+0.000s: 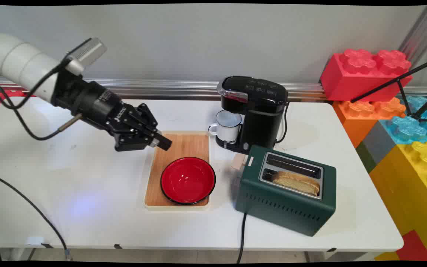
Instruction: Press the toaster switch
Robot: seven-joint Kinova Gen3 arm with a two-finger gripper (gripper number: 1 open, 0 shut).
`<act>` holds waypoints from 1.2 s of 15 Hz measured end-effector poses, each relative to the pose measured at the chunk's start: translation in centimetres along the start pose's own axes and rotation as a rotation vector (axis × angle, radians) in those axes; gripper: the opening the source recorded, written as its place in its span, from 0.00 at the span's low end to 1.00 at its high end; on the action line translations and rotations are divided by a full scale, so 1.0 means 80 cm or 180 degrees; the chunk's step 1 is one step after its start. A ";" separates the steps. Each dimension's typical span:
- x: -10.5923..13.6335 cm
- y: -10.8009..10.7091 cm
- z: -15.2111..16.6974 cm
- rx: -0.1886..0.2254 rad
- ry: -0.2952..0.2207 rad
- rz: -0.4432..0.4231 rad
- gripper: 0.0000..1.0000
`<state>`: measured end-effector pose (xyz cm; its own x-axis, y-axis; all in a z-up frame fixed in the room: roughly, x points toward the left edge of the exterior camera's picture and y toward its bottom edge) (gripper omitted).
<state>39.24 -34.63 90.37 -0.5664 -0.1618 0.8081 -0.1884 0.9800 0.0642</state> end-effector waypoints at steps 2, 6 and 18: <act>0.005 -0.006 0.014 0.0006 0.0018 0.0006 0.00; 0.022 -0.021 0.054 0.0015 0.0059 0.0058 0.00; 0.043 -0.064 0.164 0.0055 -0.0034 0.0242 0.00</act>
<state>27.74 -41.76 85.17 -0.5881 -0.0883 0.8039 -0.1582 0.9874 -0.0073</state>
